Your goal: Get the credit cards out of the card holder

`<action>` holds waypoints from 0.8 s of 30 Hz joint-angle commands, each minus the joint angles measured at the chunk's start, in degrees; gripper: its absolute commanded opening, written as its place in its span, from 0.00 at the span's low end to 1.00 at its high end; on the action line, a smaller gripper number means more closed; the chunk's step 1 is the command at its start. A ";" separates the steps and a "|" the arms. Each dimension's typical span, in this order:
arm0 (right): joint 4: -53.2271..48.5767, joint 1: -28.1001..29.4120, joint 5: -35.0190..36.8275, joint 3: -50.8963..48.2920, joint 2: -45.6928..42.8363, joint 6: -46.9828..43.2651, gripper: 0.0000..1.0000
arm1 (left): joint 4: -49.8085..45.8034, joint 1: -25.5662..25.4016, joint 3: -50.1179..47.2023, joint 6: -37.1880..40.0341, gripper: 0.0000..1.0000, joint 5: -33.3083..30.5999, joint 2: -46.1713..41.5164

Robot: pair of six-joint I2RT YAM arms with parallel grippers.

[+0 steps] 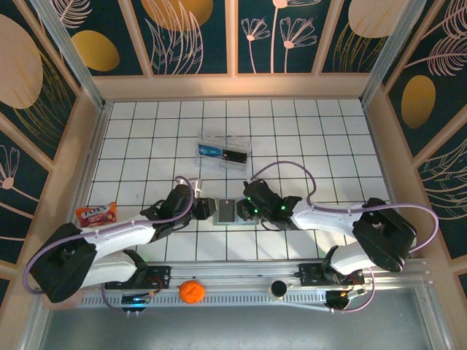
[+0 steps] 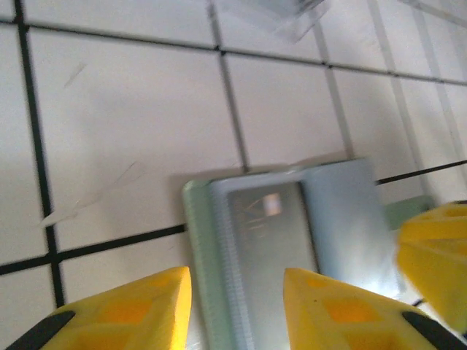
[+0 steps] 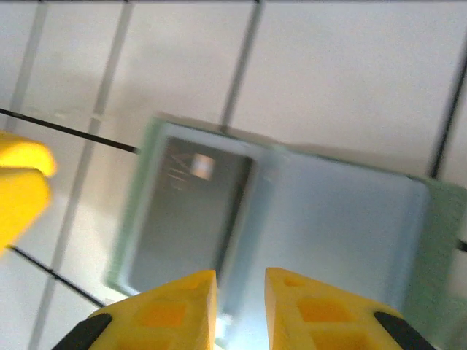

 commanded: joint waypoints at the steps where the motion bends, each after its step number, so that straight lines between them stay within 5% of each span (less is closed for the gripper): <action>1: 4.89 -2.48 -9.70 2.28 2.34 -0.67 0.25 | 3.83 0.19 0.18 0.71 0.41 3.46 1.58; 8: 12.86 -4.84 -17.97 2.82 10.05 3.87 0.24 | 9.82 0.12 0.85 1.49 0.42 5.31 8.37; 24: 6.20 -3.02 -8.80 3.33 14.05 2.48 0.21 | 8.45 0.10 -0.01 0.41 0.37 3.51 9.63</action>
